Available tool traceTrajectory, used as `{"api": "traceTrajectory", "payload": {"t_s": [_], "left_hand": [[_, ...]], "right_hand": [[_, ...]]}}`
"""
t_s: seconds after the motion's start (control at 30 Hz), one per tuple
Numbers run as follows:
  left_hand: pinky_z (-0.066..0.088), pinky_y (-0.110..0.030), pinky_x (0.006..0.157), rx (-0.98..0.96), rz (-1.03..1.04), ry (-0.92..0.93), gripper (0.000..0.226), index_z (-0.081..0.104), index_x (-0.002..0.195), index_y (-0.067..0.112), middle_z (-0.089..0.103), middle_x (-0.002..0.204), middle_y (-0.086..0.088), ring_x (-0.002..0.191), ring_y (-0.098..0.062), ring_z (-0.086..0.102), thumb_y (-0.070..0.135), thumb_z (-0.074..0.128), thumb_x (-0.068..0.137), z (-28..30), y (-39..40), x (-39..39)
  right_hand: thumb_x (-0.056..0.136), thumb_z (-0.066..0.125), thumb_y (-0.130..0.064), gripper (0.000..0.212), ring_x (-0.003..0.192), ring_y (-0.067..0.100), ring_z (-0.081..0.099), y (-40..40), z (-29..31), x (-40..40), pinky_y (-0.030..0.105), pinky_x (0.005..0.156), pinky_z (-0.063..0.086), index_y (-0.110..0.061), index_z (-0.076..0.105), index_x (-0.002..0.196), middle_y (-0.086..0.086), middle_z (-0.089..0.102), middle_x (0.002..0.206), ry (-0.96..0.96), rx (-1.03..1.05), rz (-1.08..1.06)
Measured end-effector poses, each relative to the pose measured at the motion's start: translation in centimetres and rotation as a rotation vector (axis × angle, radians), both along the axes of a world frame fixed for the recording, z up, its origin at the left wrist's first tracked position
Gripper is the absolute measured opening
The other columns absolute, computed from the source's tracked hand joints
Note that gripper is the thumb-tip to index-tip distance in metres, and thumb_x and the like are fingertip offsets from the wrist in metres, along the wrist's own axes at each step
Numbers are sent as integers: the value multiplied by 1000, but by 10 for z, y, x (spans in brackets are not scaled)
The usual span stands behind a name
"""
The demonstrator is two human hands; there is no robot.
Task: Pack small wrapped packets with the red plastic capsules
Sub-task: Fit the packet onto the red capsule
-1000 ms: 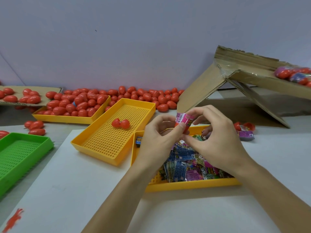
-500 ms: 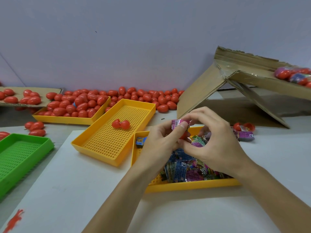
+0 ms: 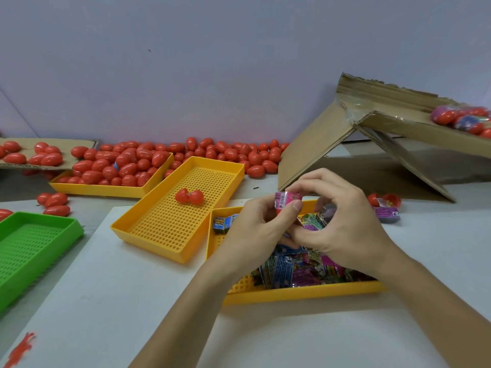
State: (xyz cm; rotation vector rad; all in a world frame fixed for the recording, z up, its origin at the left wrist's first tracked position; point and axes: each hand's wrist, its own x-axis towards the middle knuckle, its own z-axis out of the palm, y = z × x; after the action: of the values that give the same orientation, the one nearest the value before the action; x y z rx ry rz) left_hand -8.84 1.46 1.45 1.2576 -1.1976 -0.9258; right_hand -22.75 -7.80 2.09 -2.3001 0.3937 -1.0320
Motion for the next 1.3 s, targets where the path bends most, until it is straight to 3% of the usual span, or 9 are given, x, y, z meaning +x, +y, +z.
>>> {"api": "traceTrajectory", "payload": {"t_s": [0.1, 0.27, 0.43, 0.7, 0.87, 1.07, 1.17, 1.3], "left_hand": [[60, -28, 66, 21, -45, 41, 27, 65, 97, 17, 71, 71, 3, 67, -12, 69, 42, 55, 90, 2, 1, 1], [57, -27, 64, 33, -51, 151, 29, 66, 106, 5, 70, 78, 0, 70, -12, 68, 30, 51, 102, 0, 1, 3], [54, -27, 60, 44, -22, 169, 37, 63, 98, 8, 65, 72, -4, 64, -15, 64, 43, 52, 92, -3, 0, -1], [59, -32, 61, 77, -109, 179, 37, 53, 96, 9, 68, 66, -7, 61, -22, 68, 45, 48, 93, -3, 0, -1], [59, -33, 60, 80, -107, 206, 39, 54, 96, 9, 67, 66, -13, 62, -26, 68, 48, 48, 91, -6, -1, -2], [58, -30, 57, 101, -95, 207, 42, 52, 96, 8, 68, 65, -13, 61, -27, 69, 49, 48, 91, -5, -2, -3], [57, -29, 56, 99, -72, 217, 43, 56, 94, 7, 68, 64, -13, 61, -27, 69, 50, 52, 92, -4, -2, -2], [58, -32, 61, 72, -84, 373, 43, 67, 107, 7, 70, 82, -12, 71, -23, 68, 45, 51, 96, 0, -1, -1]], "right_hand": [[69, 83, -15, 40, 102, 10, 63, 0, 1, 0, 19, 70, 46, -20, 73, 108, -12, 62, 107, -19, 38, 15], [73, 85, -13, 41, 98, 5, 61, 2, 1, 0, 13, 68, 44, -23, 73, 111, -14, 62, 108, -4, 40, 27], [73, 87, -16, 47, 106, 11, 62, 3, 0, 1, 30, 77, 55, -21, 71, 117, -14, 63, 112, 22, 25, 43], [74, 85, -13, 37, 94, 9, 62, 2, -3, 1, 7, 68, 40, -14, 74, 109, -8, 64, 104, 4, -66, -17], [73, 79, -16, 33, 93, 8, 62, 4, -4, 2, 6, 65, 38, -18, 75, 105, -10, 64, 101, -32, -65, -49], [75, 83, -11, 31, 95, 10, 63, 5, -7, 3, 25, 72, 50, -14, 75, 105, -6, 65, 101, -52, -35, -68], [76, 83, -16, 32, 97, 9, 63, 4, -6, 2, 17, 69, 48, -21, 74, 107, -11, 65, 103, -50, -11, -53], [73, 87, -20, 43, 106, 12, 65, 2, -1, 0, 31, 79, 57, -26, 74, 114, -16, 68, 111, -17, 148, 56]]}}
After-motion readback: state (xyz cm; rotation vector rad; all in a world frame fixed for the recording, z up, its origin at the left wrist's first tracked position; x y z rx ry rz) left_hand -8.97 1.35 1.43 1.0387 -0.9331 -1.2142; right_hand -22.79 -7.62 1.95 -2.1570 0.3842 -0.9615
